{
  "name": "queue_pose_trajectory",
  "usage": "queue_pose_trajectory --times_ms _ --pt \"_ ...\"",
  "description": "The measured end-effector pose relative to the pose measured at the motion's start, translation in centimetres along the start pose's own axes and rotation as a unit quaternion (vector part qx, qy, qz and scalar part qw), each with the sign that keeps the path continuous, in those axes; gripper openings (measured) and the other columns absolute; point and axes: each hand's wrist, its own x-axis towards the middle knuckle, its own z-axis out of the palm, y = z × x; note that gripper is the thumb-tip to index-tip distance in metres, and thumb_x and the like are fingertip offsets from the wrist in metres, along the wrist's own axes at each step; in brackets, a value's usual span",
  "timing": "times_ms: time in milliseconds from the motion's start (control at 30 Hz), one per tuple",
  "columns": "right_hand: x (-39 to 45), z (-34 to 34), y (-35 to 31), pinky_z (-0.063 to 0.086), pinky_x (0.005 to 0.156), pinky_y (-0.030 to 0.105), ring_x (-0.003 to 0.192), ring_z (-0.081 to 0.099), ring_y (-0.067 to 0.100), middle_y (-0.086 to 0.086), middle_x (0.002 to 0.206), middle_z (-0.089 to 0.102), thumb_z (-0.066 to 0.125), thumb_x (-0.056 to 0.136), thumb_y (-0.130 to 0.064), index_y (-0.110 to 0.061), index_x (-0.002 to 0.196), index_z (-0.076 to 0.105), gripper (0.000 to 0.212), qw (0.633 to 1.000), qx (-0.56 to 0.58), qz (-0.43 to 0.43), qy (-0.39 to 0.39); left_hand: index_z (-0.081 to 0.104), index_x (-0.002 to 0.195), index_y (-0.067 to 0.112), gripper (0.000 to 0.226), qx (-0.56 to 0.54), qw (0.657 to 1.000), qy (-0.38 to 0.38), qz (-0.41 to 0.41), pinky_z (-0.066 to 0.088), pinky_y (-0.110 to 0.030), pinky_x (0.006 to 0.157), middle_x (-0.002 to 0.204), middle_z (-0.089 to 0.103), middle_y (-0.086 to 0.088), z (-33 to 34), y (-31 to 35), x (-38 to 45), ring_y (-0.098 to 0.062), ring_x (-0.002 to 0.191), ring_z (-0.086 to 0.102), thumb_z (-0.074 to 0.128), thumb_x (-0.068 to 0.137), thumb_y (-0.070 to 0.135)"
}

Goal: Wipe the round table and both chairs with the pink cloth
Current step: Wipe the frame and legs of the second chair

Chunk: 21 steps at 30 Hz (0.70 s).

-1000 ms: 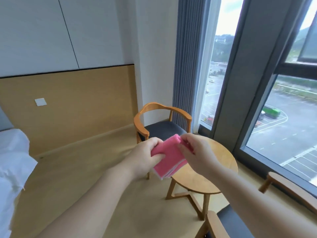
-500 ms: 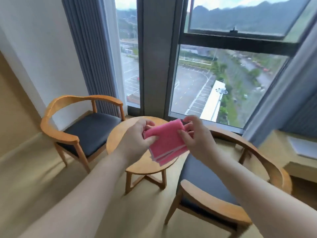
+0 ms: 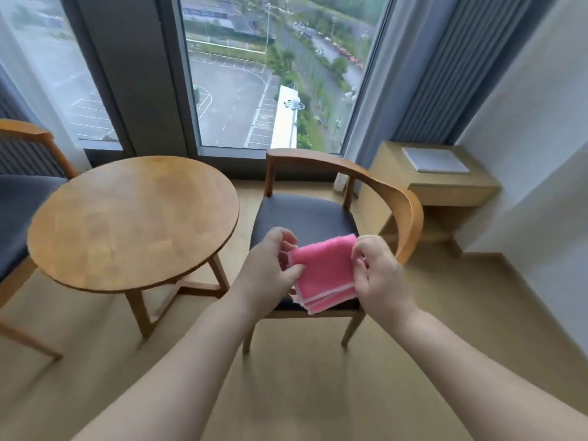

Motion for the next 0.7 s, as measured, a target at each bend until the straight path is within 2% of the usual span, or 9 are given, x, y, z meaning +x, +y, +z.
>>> queue_pose_trajectory --times_ms 100,233,333,400,500,600,700 --pt "-3.8 2.3 6.1 0.048 0.068 0.032 0.082 0.054 0.014 0.001 0.099 0.056 0.053 0.083 0.011 -0.007 0.087 0.061 0.020 0.998 -0.003 0.038 0.040 0.046 0.087 0.040 0.037 0.017 1.000 -0.007 0.014 0.053 -0.016 0.066 0.084 0.059 0.013 6.2 -4.0 0.4 0.000 0.077 0.061 0.072 0.081 0.014" --pt "-8.8 6.8 13.9 0.051 0.069 0.037 0.084 0.060 0.021 0.005 0.106 0.058 0.054 0.086 0.007 -0.006 0.097 0.065 0.020 0.996 -0.006 0.047 0.075 0.049 0.087 0.032 0.034 0.019 0.999 0.000 0.039 0.050 -0.015 0.063 0.079 0.060 0.009 13.6 -10.2 0.0 -0.003 0.070 0.059 0.073 0.079 0.009" --pt "-12.2 11.1 18.5 0.051 0.068 0.038 0.086 0.058 0.018 0.010 0.107 0.058 0.053 0.088 0.005 -0.002 0.101 0.066 0.020 0.994 -0.003 0.035 0.103 0.049 0.085 0.027 0.033 0.019 0.998 0.018 0.052 0.052 -0.027 0.063 0.075 0.063 0.000 17.7 -15.1 -0.9 -0.009 0.064 0.058 0.074 0.078 0.007" --pt "-13.5 13.9 21.1 0.049 0.069 0.033 0.086 0.054 0.013 0.010 0.105 0.058 0.054 0.087 0.002 -0.001 0.101 0.065 0.018 0.991 0.007 0.011 0.134 0.047 0.085 0.029 0.034 0.027 0.996 0.032 0.084 0.054 -0.027 0.061 0.074 0.062 0.000 19.7 -17.8 -1.2 -0.008 0.063 0.058 0.074 0.079 0.009" --pt "-14.5 17.2 24.5 0.053 0.069 0.028 0.086 0.054 0.007 0.002 0.109 0.053 0.060 0.086 -0.021 -0.007 0.107 0.063 0.025 0.986 0.029 -0.004 0.163 0.048 0.090 0.025 0.030 0.073 0.984 0.054 0.153 0.056 -0.024 0.064 0.078 0.062 0.005 22.0 -20.9 -1.1 -0.008 0.071 0.062 0.075 0.081 0.015" --pt "-14.4 19.1 26.7 0.056 0.070 0.024 0.092 0.055 0.009 -0.006 0.118 0.043 0.061 0.084 -0.051 -0.013 0.120 0.053 0.053 0.983 0.024 -0.012 0.184 0.049 0.088 0.023 0.030 0.081 0.969 0.087 0.215 0.056 -0.022 0.068 0.078 0.061 0.006 23.9 -22.2 -0.2 -0.008 0.075 0.062 0.076 0.079 0.015" --pt "-13.6 19.4 27.9 0.056 0.071 0.026 0.098 0.054 0.012 -0.002 0.127 0.039 0.059 0.079 -0.066 -0.013 0.128 0.044 0.074 0.976 0.015 -0.014 0.216 0.051 0.087 0.020 0.026 0.082 0.960 0.093 0.252 0.053 -0.017 0.071 0.078 0.060 0.005 25.7 -21.8 0.7 -0.006 0.075 0.059 0.073 0.080 0.008"
